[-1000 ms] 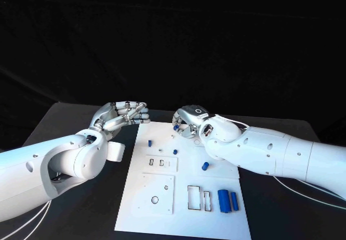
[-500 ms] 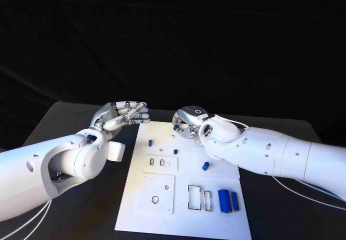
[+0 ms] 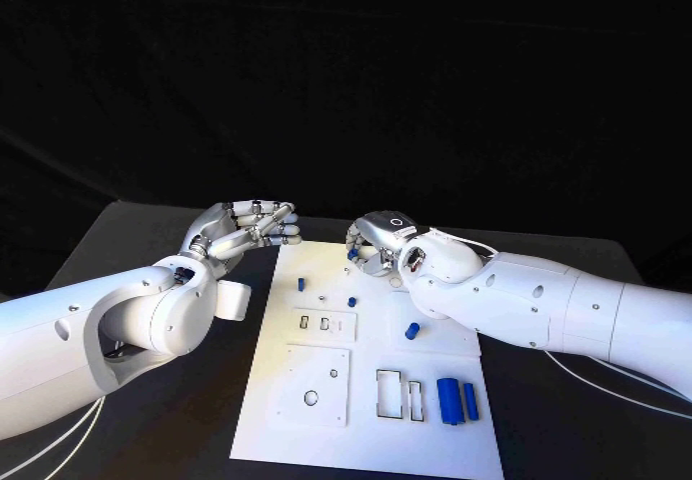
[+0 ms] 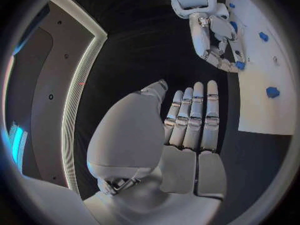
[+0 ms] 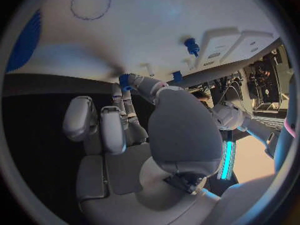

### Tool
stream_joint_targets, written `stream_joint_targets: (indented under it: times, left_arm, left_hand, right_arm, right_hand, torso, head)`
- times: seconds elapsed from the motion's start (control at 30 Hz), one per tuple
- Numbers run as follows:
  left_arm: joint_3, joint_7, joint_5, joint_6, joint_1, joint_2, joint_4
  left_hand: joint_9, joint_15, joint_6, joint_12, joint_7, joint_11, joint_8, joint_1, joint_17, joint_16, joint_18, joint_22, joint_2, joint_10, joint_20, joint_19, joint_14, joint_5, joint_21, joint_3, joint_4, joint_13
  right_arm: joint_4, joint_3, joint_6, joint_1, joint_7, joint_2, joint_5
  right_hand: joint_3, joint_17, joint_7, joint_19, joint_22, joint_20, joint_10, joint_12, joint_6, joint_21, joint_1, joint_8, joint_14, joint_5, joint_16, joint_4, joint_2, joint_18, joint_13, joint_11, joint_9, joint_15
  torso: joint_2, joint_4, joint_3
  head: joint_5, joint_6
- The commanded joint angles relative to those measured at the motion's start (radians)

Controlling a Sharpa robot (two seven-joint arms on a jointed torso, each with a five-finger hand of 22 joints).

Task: Assemble the parts on the task board

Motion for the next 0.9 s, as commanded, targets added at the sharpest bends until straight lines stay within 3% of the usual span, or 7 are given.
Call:
stream_joint_targets:
  times: [0.03,0.17,0.27,0.43,0.57,0.73,0.9]
  left_arm:
    - [0.001,0.006,-0.004,0.018,0.002,0.002,0.0]
    - [0.001,0.006,-0.004,0.018,0.002,0.001,-0.001]
    - [0.001,0.006,-0.004,0.018,0.002,0.0,-0.002]
    - [0.001,0.006,-0.004,0.018,0.002,-0.002,-0.005]
    - [0.001,0.006,-0.004,0.017,0.002,-0.004,-0.009]
    - [0.001,0.007,-0.002,0.018,0.002,-0.007,-0.013]
    - [0.001,0.008,-0.001,0.02,0.002,-0.012,-0.014]
  left_hand:
    - [0.0,0.006,-0.007,-0.005,0.008,0.009,-0.005,0.005,0.001,-0.005,0.013,-0.001,-0.006,-0.001,0.003,0.003,-0.004,-0.004,-0.002,0.004,0.0,-0.001]
    - [0.0,0.006,-0.007,-0.005,0.008,0.009,-0.005,0.005,0.001,-0.005,0.013,-0.001,-0.006,-0.001,0.003,0.003,-0.004,-0.004,-0.002,0.004,0.0,-0.001]
    - [0.0,0.006,-0.007,-0.005,0.008,0.009,-0.005,0.005,0.001,-0.005,0.013,-0.001,-0.006,-0.001,0.003,0.003,-0.004,-0.004,-0.002,0.004,0.0,-0.001]
    - [0.001,0.007,-0.008,-0.01,0.008,0.009,-0.006,0.006,0.005,-0.008,0.013,-0.004,-0.008,0.001,0.003,0.002,-0.005,-0.005,-0.004,0.008,-0.002,0.0]
    - [0.001,0.007,-0.008,-0.01,0.008,0.009,-0.006,0.006,0.005,-0.008,0.013,-0.004,-0.008,0.001,0.003,0.002,-0.005,-0.005,-0.004,0.008,-0.002,0.0]
    - [0.001,0.007,-0.008,-0.01,0.008,0.009,-0.006,0.006,0.006,-0.009,0.013,-0.004,-0.008,0.001,0.003,0.002,-0.005,-0.005,-0.004,0.009,-0.002,0.0]
    - [0.001,0.007,-0.008,-0.01,0.008,0.009,-0.006,0.006,0.006,-0.009,0.013,-0.004,-0.008,0.001,0.003,0.002,-0.005,-0.005,-0.004,0.009,-0.002,0.0]
  right_arm:
    - [0.004,0.0,0.013,0.0,-0.001,-0.004,-0.004]
    - [0.014,0.0,-0.001,0.0,0.001,-0.013,-0.005]
    - [0.033,0.0,-0.019,0.0,0.002,-0.03,-0.006]
    - [0.074,0.0,-0.047,0.0,0.005,-0.069,-0.006]
    - [0.116,0.001,-0.064,0.001,0.006,-0.114,-0.002]
    - [0.206,0.009,-0.085,0.009,0.009,-0.212,0.048]
    - [0.284,0.012,-0.055,0.025,0.003,-0.312,0.178]
  right_hand:
    - [-0.001,0.0,0.001,-0.01,-0.002,0.001,-0.008,0.002,-0.008,-0.006,0.0,-0.007,0.021,-0.005,-0.006,-0.005,-0.011,0.006,-0.001,0.002,0.002,0.008]
    - [-0.01,-0.01,0.003,-0.017,-0.011,0.003,-0.02,0.003,-0.024,-0.014,-0.008,-0.016,0.019,-0.004,-0.011,-0.004,-0.025,0.008,-0.005,0.004,0.002,0.011]
    - [-0.087,-0.056,0.006,-0.046,-0.056,0.008,-0.078,0.01,-0.086,-0.053,-0.01,-0.058,0.005,0.01,-0.035,0.0,-0.05,0.018,-0.016,0.008,-0.004,0.015]
    - [-0.31,-0.083,-0.014,-0.051,-0.08,0.01,-0.134,0.062,-0.13,-0.088,0.063,-0.102,0.002,0.022,-0.044,0.024,-0.01,0.023,-0.025,0.012,-0.005,0.017]
    - [-0.381,-0.091,-0.017,-0.049,-0.082,0.011,-0.148,0.082,-0.138,-0.095,0.093,-0.115,0.001,0.027,-0.045,0.044,0.004,0.023,-0.029,0.012,-0.008,0.017]
    - [-0.4,-0.085,-0.008,-0.034,-0.063,0.008,-0.128,0.109,-0.126,-0.086,0.116,-0.115,0.004,0.037,-0.04,0.06,0.017,0.02,-0.028,0.006,-0.009,0.013]
    - [-0.354,-0.037,0.01,0.001,-0.007,-0.002,0.013,0.153,-0.094,-0.049,0.105,-0.116,0.018,0.054,-0.008,0.094,0.012,0.009,-0.014,-0.007,-0.013,0.002]
  torso:
    - [0.001,0.0005,0.0]
    - [0.0,0.0008,0.0002]
    - [0.0,-0.0003,0.0006]
    - [0.0,-0.0031,0.001]
    - [-0.002,-0.0039,0.0017]
    - [-0.007,-0.0103,0.0049]
    - [-0.012,-0.0213,0.0087]
  head:
    - [-0.002,-0.001]
    - [-0.001,0.0]
    - [0.001,0.0]
    - [0.004,0.003]
    - [0.002,0.006]
    - [-0.001,0.011]
    - [-0.009,0.01]
